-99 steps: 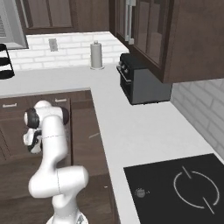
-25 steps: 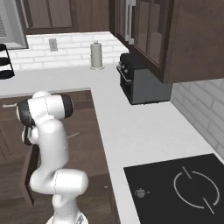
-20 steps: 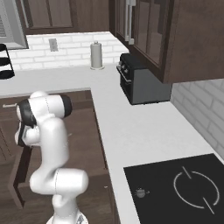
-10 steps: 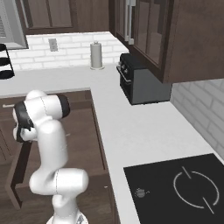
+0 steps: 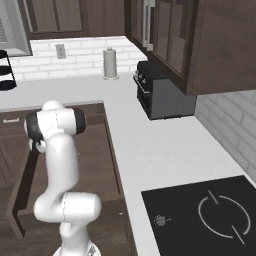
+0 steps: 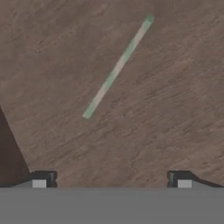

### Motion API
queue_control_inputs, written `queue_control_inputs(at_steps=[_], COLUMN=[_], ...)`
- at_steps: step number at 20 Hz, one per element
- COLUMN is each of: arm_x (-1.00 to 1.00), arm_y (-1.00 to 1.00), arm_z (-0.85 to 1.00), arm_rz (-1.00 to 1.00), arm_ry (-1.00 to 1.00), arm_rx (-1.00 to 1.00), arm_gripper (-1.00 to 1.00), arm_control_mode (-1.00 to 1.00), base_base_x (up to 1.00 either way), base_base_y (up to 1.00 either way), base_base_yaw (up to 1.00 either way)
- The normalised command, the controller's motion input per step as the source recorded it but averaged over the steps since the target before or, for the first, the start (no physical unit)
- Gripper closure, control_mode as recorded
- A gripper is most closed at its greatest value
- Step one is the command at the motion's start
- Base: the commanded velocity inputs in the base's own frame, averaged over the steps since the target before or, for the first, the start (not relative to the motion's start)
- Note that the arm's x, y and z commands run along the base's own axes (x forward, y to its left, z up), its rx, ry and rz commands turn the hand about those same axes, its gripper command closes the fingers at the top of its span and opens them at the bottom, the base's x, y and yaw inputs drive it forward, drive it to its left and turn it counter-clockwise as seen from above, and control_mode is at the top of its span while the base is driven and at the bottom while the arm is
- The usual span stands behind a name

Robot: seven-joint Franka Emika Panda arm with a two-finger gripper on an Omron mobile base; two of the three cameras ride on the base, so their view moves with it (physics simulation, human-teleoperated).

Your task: Take a straw from the drawer in front and place it inside the glass cup on the dining counter.

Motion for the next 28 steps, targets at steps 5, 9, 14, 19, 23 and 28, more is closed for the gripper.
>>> queue_control_inputs(at_steps=[5, 9, 14, 19, 23, 28], arm_x=[0.57, 0.30, 0.23, 0.00, 0.00, 0.09], arm_y=[0.00, 0.00, 0.00, 0.00, -0.11, -0.12], arm_z=[-0.21, -0.26, -0.30, -0.25, -0.20, -0.22], arm_rz=[-0.17, -0.15, -0.15, -0.13, -0.11, -0.07], arm_ry=[0.09, 0.05, 0.02, 0.00, 0.00, 0.00], arm_rx=[-0.01, -0.04, -0.06, -0.06, -0.03, 0.00], arm_gripper=[-1.00, -1.00, -1.00, -1.00, -1.00, -1.00], arm_control_mode=[-1.00, -1.00, -1.00, -1.00, -1.00, -1.00], base_base_x=[0.00, 0.00, 0.00, 0.00, 0.00, 0.00], base_base_y=[0.00, 0.00, 0.00, 0.00, 0.00, 0.00], base_base_yaw=[0.00, 0.00, 0.00, 0.00, 0.00, 0.00])
